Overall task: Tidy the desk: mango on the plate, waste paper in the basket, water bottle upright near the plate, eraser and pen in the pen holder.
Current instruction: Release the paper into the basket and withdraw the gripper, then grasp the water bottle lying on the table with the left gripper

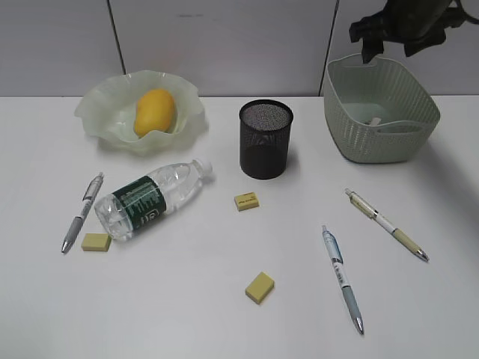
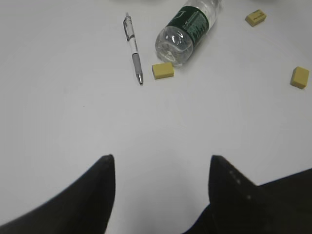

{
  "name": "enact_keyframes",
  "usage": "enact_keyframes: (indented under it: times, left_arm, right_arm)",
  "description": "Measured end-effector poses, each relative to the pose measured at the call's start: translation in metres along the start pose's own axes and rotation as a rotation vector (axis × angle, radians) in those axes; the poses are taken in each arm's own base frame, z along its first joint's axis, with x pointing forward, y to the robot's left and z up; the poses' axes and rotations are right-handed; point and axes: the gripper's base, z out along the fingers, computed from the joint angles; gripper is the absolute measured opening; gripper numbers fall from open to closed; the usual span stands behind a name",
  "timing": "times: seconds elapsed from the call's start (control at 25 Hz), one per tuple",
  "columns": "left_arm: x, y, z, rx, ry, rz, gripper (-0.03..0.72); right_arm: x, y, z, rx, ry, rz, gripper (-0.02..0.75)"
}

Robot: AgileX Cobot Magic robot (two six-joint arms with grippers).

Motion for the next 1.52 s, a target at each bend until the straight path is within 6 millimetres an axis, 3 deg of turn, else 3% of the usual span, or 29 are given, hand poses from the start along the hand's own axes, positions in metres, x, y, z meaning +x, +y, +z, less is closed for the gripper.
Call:
enact_keyframes:
  times: [0.24, 0.36, 0.56, 0.72, 0.96, 1.2, 1.36, 1.52]
  left_arm:
    - [0.000, 0.000, 0.000, 0.003, 0.000, -0.002, 0.456]
    - [0.000, 0.000, 0.000, 0.001, 0.000, 0.000, 0.456]
    - [0.000, 0.000, 0.000, 0.000, 0.000, 0.000, 0.456]
    - [0.000, 0.000, 0.000, -0.001, 0.000, 0.000, 0.456]
    - [0.000, 0.000, 0.000, 0.000, 0.000, 0.000, 0.455]
    - [0.000, 0.000, 0.000, 0.001, 0.000, 0.000, 0.455]
    - [0.000, 0.000, 0.000, 0.000, 0.000, 0.000, 0.455]
    - [0.000, 0.000, 0.000, 0.002, -0.002, -0.001, 0.454]
  right_arm:
    - [0.000, -0.004, -0.050, -0.033, 0.113, 0.017, 0.574]
    - [0.010, -0.007, -0.065, -0.019, 0.237, 0.002, 0.573]
    - [0.020, -0.008, -0.088, -0.054, 0.278, 0.017, 0.571]
    - [0.038, -0.011, -0.124, -0.090, 0.276, 0.031, 0.571]
    - [0.086, -0.025, -0.185, -0.089, 0.256, 0.024, 0.571]
    - [0.152, -0.038, -0.242, -0.094, 0.191, 0.029, 0.571]
    - [0.192, -0.044, -0.267, -0.104, 0.087, 0.037, 0.571]
    - [0.227, -0.047, -0.278, -0.113, -0.002, 0.044, 0.571]
